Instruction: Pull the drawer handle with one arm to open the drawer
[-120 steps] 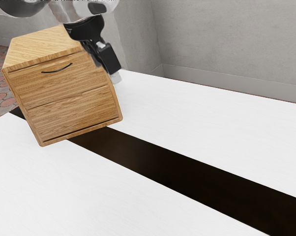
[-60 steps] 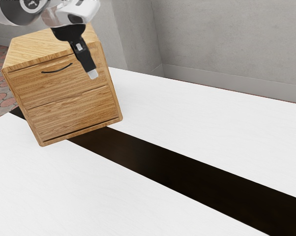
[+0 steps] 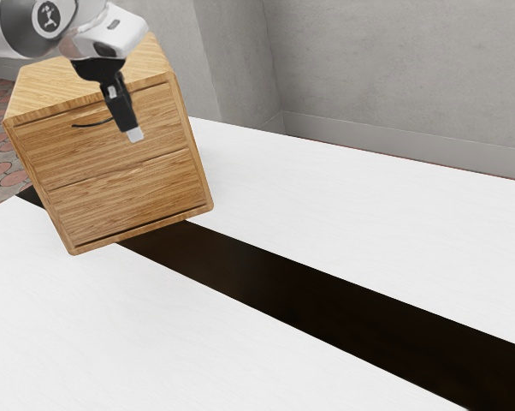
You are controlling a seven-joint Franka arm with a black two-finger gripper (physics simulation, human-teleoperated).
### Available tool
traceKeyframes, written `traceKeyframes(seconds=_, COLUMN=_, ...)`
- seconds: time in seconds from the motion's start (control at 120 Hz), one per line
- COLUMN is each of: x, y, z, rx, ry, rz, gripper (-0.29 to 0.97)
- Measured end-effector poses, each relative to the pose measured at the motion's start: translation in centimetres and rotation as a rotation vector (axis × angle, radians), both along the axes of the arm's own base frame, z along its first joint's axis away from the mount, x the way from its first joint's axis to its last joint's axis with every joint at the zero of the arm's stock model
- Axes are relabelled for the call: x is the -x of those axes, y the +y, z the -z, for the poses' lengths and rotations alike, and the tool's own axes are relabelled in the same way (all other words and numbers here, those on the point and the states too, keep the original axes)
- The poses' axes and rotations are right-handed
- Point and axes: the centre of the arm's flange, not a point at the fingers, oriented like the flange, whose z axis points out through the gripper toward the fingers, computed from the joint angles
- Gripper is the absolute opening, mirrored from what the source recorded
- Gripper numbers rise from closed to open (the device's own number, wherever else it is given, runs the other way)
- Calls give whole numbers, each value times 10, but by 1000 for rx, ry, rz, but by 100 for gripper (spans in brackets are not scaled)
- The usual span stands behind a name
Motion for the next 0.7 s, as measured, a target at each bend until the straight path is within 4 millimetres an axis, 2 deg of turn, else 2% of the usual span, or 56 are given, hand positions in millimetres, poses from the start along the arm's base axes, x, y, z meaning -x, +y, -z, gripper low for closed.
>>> traceKeyframes(seconds=0.208, x=-5, y=19, z=10, rx=-11, ry=8, rz=24, gripper=68)
traceKeyframes(seconds=0.567, x=-6, y=67, z=22, rx=-51, ry=-21, rz=10, gripper=68)
traceKeyframes(seconds=0.7, x=-7, y=73, z=22, rx=-60, ry=-30, rz=16, gripper=68)
